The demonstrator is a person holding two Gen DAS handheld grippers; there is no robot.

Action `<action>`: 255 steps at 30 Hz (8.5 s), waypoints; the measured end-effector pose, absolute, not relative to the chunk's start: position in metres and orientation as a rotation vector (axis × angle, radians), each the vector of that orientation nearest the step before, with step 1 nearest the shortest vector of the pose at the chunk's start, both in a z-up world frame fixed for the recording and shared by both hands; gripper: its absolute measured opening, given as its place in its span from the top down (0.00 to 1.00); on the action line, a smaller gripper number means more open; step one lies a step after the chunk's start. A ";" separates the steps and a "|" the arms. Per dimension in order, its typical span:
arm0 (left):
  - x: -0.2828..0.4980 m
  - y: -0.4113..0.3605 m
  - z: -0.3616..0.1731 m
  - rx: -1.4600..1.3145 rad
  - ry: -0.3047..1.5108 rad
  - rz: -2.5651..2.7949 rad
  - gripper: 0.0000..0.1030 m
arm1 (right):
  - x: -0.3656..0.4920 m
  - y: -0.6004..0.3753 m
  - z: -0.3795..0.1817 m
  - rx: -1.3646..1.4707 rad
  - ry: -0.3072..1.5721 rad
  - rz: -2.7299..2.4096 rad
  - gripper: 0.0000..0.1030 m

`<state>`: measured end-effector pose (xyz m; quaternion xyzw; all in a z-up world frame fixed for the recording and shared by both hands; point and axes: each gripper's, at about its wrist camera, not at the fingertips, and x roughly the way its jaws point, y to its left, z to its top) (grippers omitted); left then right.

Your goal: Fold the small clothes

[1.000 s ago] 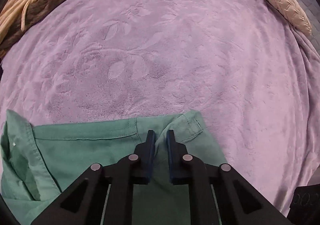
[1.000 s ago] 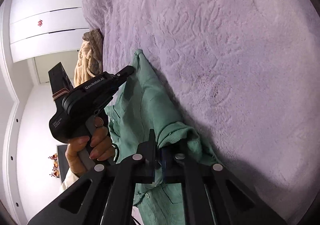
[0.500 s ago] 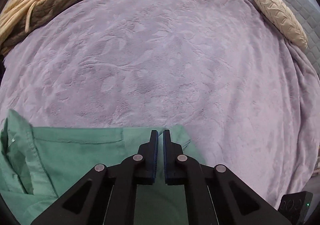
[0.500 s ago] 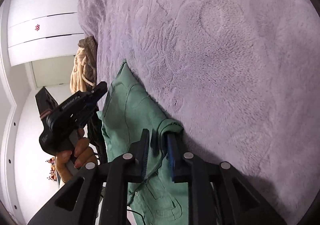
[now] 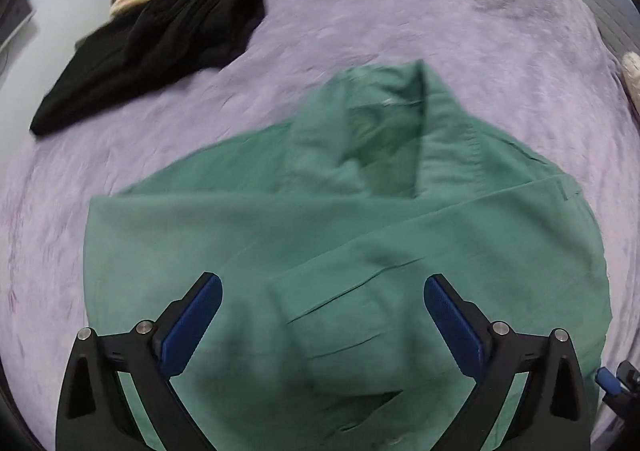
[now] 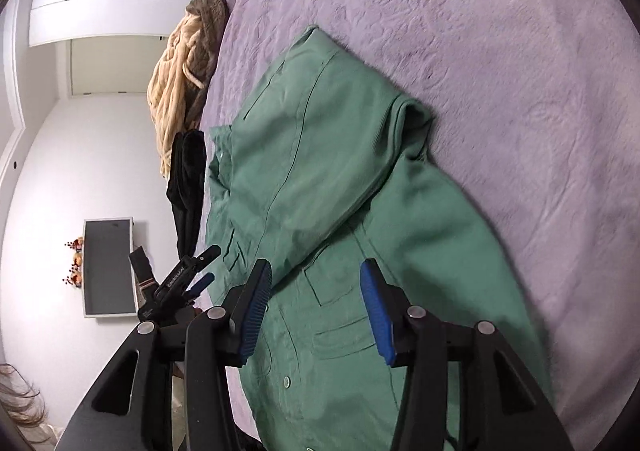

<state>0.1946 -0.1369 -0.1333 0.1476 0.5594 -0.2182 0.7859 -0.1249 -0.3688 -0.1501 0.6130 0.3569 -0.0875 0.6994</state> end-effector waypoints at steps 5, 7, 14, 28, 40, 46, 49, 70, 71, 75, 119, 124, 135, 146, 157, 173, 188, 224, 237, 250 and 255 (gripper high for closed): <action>0.210 -0.092 -0.164 0.195 1.318 -0.448 0.21 | -0.111 -0.343 -0.153 1.344 0.858 -0.173 0.50; 0.210 -0.095 -0.164 0.168 1.301 -0.483 0.34 | -0.111 -0.334 -0.152 1.327 0.875 -0.170 0.50; 0.212 -0.115 -0.167 0.175 1.307 -0.588 0.82 | -0.103 -0.319 -0.147 1.292 0.912 -0.172 0.50; 0.222 -0.105 -0.141 0.221 1.233 -0.600 0.93 | -0.079 -0.357 -0.114 1.029 0.951 -0.325 0.50; 0.171 -0.071 -0.112 0.169 1.195 -0.567 0.47 | -0.055 -0.368 -0.134 0.860 1.093 -0.387 0.52; 0.144 -0.073 -0.161 0.271 1.260 -0.530 0.47 | -0.066 -0.369 -0.148 0.838 1.137 -0.385 0.53; 0.139 -0.062 -0.154 0.303 1.266 -0.511 0.47 | -0.075 -0.367 -0.144 0.837 1.163 -0.404 0.52; 0.063 0.020 -0.110 0.301 1.379 -0.396 0.37 | -0.132 -0.284 -0.081 0.909 1.184 -0.322 0.27; 0.059 0.022 -0.109 0.302 1.380 -0.389 0.23 | -0.132 -0.280 -0.079 0.907 1.189 -0.316 0.27; 0.043 0.032 -0.097 0.295 1.350 -0.374 0.04 | -0.137 -0.269 -0.075 0.910 1.204 -0.299 0.27; 0.008 0.058 -0.090 0.320 1.427 -0.369 0.04 | -0.168 -0.247 -0.084 1.064 1.222 -0.225 0.12; 0.008 0.059 -0.094 0.314 1.440 -0.363 0.04 | -0.169 -0.249 -0.090 1.082 1.234 -0.234 0.12; 0.013 0.105 -0.119 0.239 1.505 -0.363 0.04 | -0.218 -0.289 -0.100 1.036 1.246 -0.387 0.12; -0.008 0.150 -0.157 0.120 1.664 -0.421 0.04 | -0.299 -0.308 -0.147 1.187 1.309 -0.455 0.12; -0.043 0.133 -0.166 0.159 1.752 -0.516 0.04 | -0.306 -0.258 -0.162 1.233 1.369 -0.214 0.12; -0.014 0.164 -0.157 0.108 1.773 -0.512 0.84 | -0.301 -0.266 -0.149 1.408 1.239 -0.047 0.82; 0.096 0.146 -0.089 -0.461 1.557 -0.636 0.90 | -0.135 -0.306 -0.125 1.584 0.825 0.068 0.82; 0.181 0.026 -0.130 0.287 1.301 -0.475 0.05 | -0.022 -0.351 -0.136 0.492 1.349 -0.279 0.22; 0.188 0.039 -0.126 0.174 1.297 -0.465 0.85 | -0.048 -0.348 -0.092 0.618 1.184 -0.277 0.94; 0.232 0.014 -0.019 0.118 1.019 -0.531 0.85 | 0.023 -0.385 -0.031 0.465 1.015 -0.325 0.94; 0.277 -0.026 -0.065 0.178 1.031 -0.475 0.85 | 0.066 -0.410 -0.097 0.488 1.098 -0.361 0.94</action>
